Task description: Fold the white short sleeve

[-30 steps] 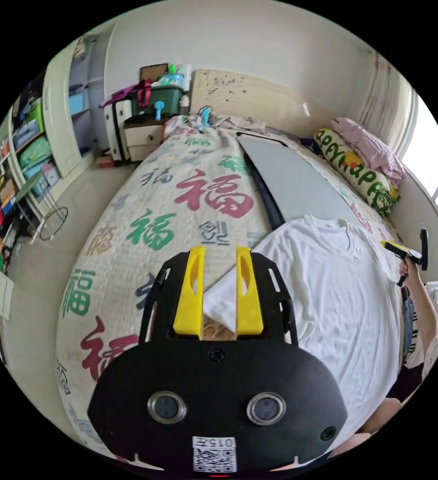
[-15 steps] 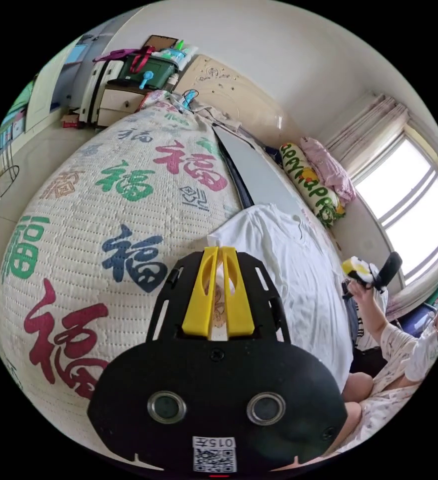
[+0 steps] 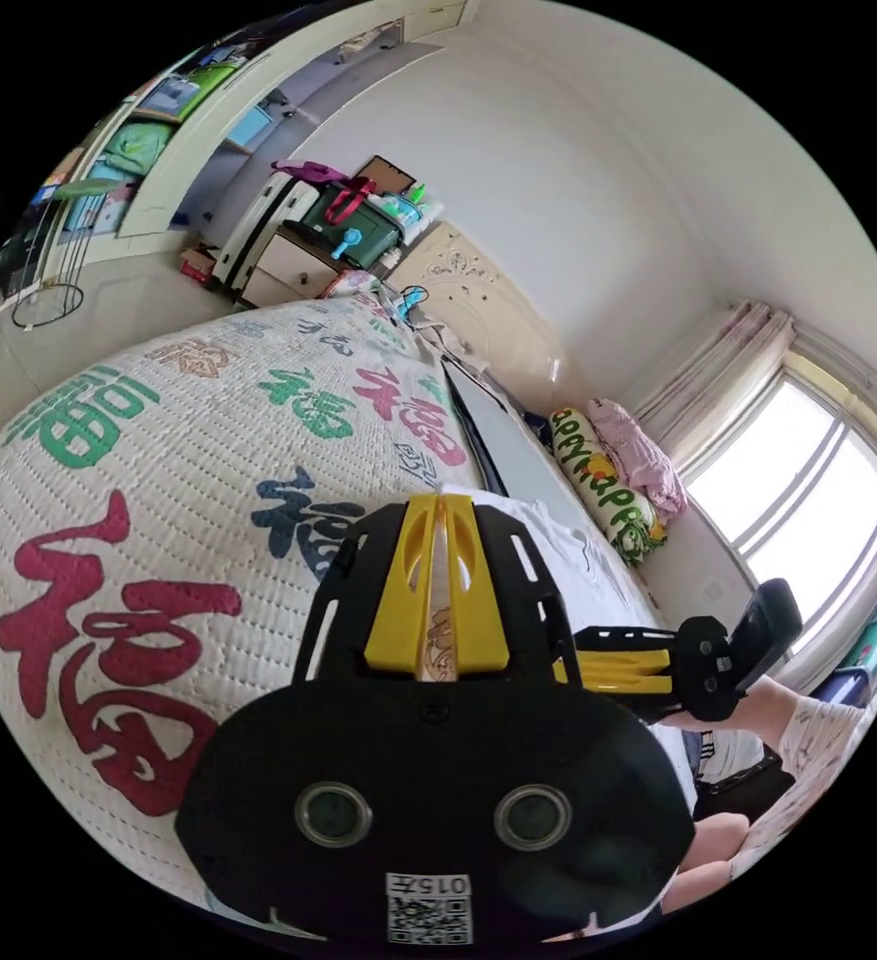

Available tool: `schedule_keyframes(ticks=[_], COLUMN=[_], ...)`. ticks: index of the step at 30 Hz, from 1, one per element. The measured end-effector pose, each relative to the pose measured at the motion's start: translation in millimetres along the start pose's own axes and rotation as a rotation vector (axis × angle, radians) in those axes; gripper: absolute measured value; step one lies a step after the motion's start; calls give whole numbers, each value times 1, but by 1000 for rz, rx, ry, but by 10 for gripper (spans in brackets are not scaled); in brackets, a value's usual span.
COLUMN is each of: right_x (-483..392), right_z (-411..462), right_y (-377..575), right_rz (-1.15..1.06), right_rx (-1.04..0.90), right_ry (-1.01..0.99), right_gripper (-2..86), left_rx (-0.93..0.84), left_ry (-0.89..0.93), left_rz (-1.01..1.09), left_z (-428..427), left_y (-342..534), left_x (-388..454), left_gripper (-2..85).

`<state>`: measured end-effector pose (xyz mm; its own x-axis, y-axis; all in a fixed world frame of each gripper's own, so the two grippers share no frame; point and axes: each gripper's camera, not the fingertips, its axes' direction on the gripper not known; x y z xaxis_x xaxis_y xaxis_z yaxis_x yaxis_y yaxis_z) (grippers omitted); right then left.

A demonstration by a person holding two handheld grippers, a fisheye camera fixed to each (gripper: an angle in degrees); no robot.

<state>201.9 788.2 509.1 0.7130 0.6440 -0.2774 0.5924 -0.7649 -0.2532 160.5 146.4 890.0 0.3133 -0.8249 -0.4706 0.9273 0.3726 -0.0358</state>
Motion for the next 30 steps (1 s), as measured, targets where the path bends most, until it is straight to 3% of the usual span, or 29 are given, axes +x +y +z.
schedule_keyframes(ticks=[10, 20, 30], right_x=[25, 42, 133], right_z=[60, 69, 25], right_y=[23, 64, 92], right_rz=[-55, -43, 142], right_rx=[-71, -73, -51], right_ry=[37, 151, -1], right_gripper=[85, 51, -9], left_rx=[-31, -35, -38], left_ry=[-12, 28, 38], left_rz=[20, -35, -38], left_z=[9, 6, -7], left_y=[34, 49, 45], left_x=[-4, -16, -4], left_gripper=[-5, -5, -4])
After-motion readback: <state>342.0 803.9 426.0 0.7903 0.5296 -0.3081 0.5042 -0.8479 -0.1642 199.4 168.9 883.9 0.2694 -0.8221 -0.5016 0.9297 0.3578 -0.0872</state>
